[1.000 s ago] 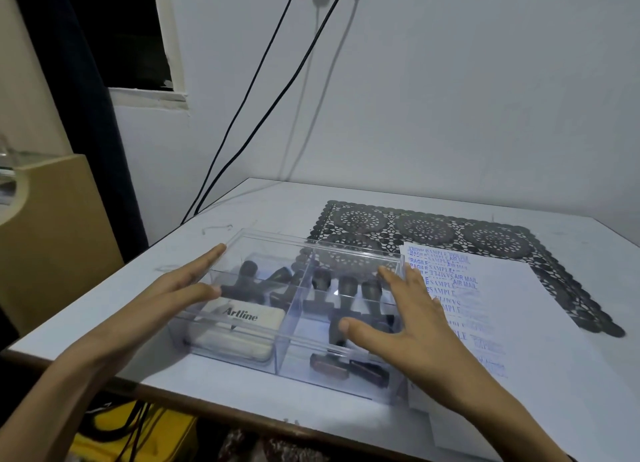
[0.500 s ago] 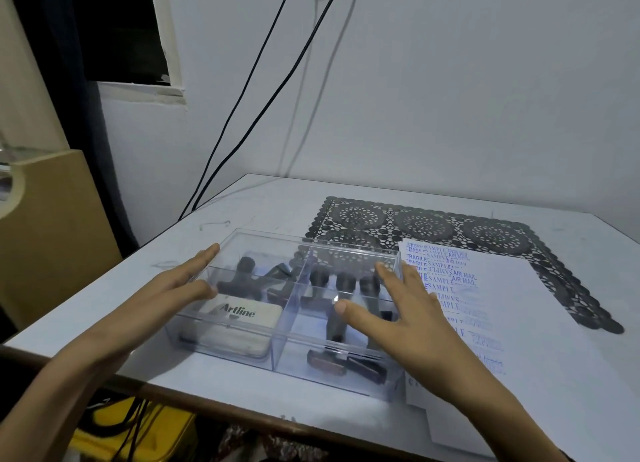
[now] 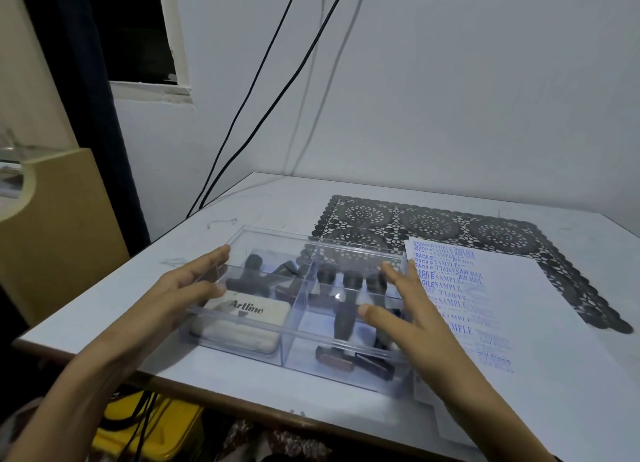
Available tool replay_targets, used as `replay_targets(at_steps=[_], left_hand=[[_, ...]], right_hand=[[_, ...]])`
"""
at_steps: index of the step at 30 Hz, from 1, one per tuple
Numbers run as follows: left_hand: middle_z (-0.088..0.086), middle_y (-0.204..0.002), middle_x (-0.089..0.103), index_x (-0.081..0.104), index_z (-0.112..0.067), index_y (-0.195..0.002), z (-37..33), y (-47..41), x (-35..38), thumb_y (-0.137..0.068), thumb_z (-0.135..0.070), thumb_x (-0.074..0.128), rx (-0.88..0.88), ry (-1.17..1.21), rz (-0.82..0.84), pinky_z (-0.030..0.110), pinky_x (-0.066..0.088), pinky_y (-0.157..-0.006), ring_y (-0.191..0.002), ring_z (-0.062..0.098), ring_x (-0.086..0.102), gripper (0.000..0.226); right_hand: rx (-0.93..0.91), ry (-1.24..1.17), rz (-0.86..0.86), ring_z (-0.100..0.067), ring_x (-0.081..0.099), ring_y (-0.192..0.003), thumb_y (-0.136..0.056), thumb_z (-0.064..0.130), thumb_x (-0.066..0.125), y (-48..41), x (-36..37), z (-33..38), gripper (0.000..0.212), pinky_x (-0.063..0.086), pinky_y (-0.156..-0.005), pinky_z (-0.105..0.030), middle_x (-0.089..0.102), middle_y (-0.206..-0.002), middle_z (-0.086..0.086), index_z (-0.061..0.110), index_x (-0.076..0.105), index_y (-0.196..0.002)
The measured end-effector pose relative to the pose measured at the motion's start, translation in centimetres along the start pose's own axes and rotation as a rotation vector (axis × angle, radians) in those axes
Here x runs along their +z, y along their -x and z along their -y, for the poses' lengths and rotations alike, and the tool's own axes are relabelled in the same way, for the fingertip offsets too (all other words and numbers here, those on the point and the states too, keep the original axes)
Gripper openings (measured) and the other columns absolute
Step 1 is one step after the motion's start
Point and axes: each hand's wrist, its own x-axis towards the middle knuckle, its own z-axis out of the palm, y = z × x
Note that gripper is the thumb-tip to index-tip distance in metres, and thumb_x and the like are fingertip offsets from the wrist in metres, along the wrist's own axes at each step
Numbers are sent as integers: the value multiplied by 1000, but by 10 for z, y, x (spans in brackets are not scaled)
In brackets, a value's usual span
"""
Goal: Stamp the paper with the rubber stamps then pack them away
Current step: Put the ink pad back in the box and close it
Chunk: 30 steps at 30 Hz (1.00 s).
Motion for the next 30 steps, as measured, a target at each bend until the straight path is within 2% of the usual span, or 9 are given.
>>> replay_targets(at_steps=[3,5,8,11,13,20,25,28,30], left_hand=[[-21,-132,55,56,-41,-128,4,3,6,-52,-40,74,48,136,-53,23,50,-87,-121,-1,51,79],[-21,-129,58,59,-43,-125,7,6,10,-49,-45,79,78,169,-81,25,53,-82,-120,1,52,78],[-21,-130,57,59,-46,-123,15,6,11,-49,-59,75,126,121,-116,39,47,-96,-125,6,50,77],[-20,-130,58,60,-44,-122,18,4,11,-59,-49,67,140,135,-128,42,45,-98,-126,7,50,64],[-21,-130,58,61,-44,-121,18,3,10,-59,-49,66,136,133,-129,42,46,-97,-125,7,50,62],[-15,-127,60,62,-36,-122,5,-14,16,-69,-26,65,135,262,-130,33,57,-73,-118,9,55,54],[-9,-126,62,63,-29,-122,-28,-67,3,-69,-21,60,182,192,-117,27,53,-82,-115,10,59,54],[-3,-126,62,64,-25,-119,-41,-107,3,-80,-9,59,180,213,-112,15,53,-76,-112,12,61,42],[1,-125,61,67,-26,-113,-41,-132,5,-85,-7,57,179,218,-99,20,49,-81,-112,16,59,36]], right_hand=[[18,-163,-16,1,11,-143,-64,45,63,5,4,-3,80,17,-118,-38,6,-156,25,56,33,-137],[4,-219,-45,2,14,-142,-63,41,61,8,8,-4,76,19,-117,-45,16,-155,24,58,37,-133],[-2,-264,-78,7,25,-136,-64,33,59,7,11,-5,69,29,-110,-33,33,-144,29,54,46,-128],[-19,-307,-77,33,39,-99,-80,18,62,6,12,-4,53,33,-81,-10,42,-121,37,47,51,-122],[-15,-305,-71,35,41,-84,-84,12,59,6,11,-5,49,35,-73,-6,43,-116,36,43,52,-121],[-55,-341,-67,31,41,-92,-74,22,62,-7,-7,13,56,33,-73,-13,45,-110,39,47,49,-123],[-25,-399,-89,-11,54,-112,-76,11,60,-46,-23,34,55,48,-86,-35,53,-127,10,35,52,-125],[-34,-363,-119,-15,53,-112,-82,8,55,-78,-31,40,53,47,-83,-36,50,-131,3,31,49,-129],[-34,-374,-142,-16,55,-109,-81,8,55,-99,-34,38,53,49,-93,-44,49,-131,1,31,49,-129]])
